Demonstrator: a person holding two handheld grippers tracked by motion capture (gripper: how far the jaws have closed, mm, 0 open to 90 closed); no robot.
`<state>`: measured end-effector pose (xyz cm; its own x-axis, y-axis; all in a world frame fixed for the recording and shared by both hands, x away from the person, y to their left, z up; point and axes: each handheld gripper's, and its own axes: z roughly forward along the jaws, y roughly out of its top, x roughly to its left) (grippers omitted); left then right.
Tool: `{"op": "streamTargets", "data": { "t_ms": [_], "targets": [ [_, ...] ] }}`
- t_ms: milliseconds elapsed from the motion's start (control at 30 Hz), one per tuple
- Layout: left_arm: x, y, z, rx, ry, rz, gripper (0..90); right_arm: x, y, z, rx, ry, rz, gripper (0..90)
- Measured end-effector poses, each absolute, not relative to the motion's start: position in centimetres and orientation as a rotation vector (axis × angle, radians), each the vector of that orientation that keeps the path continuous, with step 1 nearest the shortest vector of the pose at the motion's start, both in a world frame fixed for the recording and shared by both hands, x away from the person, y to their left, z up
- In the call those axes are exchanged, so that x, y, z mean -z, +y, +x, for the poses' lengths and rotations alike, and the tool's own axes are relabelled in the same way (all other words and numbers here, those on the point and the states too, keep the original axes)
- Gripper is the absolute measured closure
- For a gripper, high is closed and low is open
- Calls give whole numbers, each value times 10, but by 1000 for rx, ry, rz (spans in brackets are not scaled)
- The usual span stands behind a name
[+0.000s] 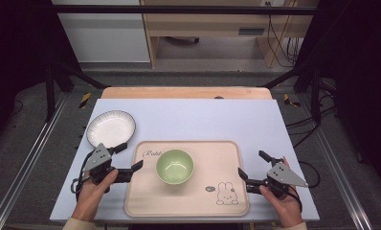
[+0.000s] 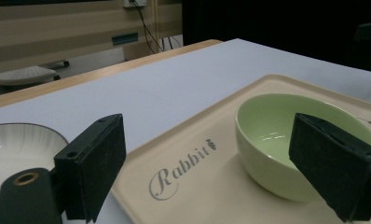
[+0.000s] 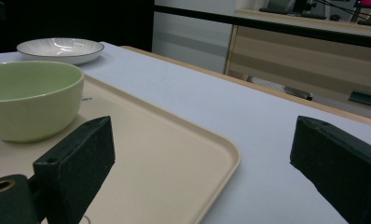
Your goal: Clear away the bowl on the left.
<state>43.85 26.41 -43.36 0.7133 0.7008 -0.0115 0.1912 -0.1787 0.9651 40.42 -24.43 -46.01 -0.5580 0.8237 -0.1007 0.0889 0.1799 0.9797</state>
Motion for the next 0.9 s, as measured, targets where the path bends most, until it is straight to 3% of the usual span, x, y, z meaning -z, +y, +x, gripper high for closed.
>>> {"op": "streamTargets", "data": {
  "t_ms": [467,900],
  "targets": [
    [440,313,431,-589,719,1648,106,459,-245,404,-1439,1800,860,65],
    [455,319,438,-577,804,1645,104,459,-246,404,-1435,1797,864,65]
  ]
}}
